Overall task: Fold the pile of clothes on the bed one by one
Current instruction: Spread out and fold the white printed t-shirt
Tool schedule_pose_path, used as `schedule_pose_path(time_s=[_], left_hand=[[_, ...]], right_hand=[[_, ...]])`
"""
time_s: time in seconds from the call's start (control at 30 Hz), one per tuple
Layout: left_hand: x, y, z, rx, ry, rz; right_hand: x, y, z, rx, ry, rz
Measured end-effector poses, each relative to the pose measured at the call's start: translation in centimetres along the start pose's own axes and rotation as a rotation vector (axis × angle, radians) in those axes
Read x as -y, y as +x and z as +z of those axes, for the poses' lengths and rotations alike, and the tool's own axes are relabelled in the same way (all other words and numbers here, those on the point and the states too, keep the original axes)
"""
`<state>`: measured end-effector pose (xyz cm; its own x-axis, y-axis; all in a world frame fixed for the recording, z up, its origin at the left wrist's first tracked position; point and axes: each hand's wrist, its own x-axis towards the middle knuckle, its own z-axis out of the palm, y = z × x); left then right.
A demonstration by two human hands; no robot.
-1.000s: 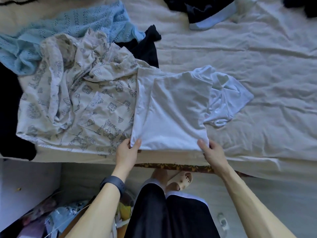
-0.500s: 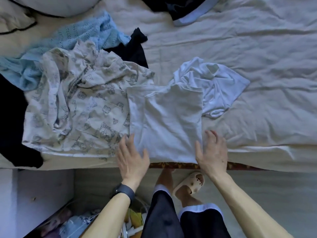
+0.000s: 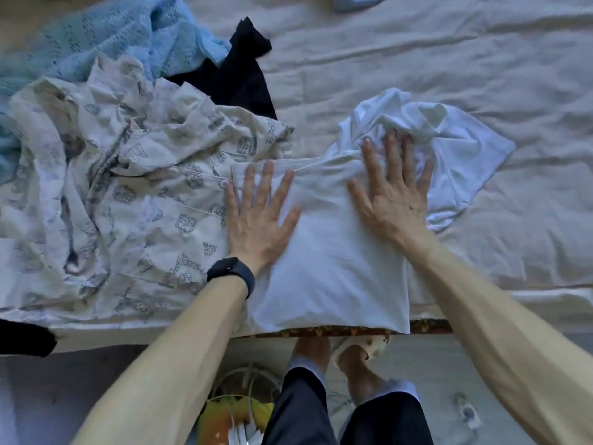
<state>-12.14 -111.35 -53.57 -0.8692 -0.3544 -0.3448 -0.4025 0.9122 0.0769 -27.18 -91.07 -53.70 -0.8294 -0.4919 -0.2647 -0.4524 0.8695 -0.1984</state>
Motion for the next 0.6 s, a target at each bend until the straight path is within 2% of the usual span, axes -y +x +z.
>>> schedule_pose_path(time_s=[0.17,0.23,0.3,0.33,0.4,0.43,0.53,0.6], left_hand=[[-2.4,-9.6,-0.8,-0.157,-0.382,-0.283],[-3.1,-14.2,-0.5,-0.173,-0.559,-0.513],[-3.7,-17.7,-0.2,-0.086,-0.758,-0.751],[-3.7,-18.8,-0.2,-0.030,-0.907,-0.855],[-3.6,-19.4,0.0,0.085,-1.212,-1.025],[-3.3,-19.2,0.3,0.130,-1.283,-1.064],[-1.9,-18.5,1.5,0.250,-1.328,-1.068],[-1.1,-18.0,1.7,0.328,-1.438,-1.077]], right_hand=[[1.0,-12.7,-1.9,-0.131,0.431,0.351],[1.1,-17.4,-2.7,-0.056,0.664,0.610],[0.8,-20.6,-2.2,0.110,0.900,0.858],[0.6,-21.5,-1.8,0.163,1.007,0.925],[0.0,-22.1,-0.6,0.212,1.121,0.997],[-0.2,-22.0,-0.1,0.227,1.155,1.008],[-0.9,-20.9,0.1,0.257,1.267,0.975],[-1.5,-20.1,0.2,0.262,1.253,0.905]])
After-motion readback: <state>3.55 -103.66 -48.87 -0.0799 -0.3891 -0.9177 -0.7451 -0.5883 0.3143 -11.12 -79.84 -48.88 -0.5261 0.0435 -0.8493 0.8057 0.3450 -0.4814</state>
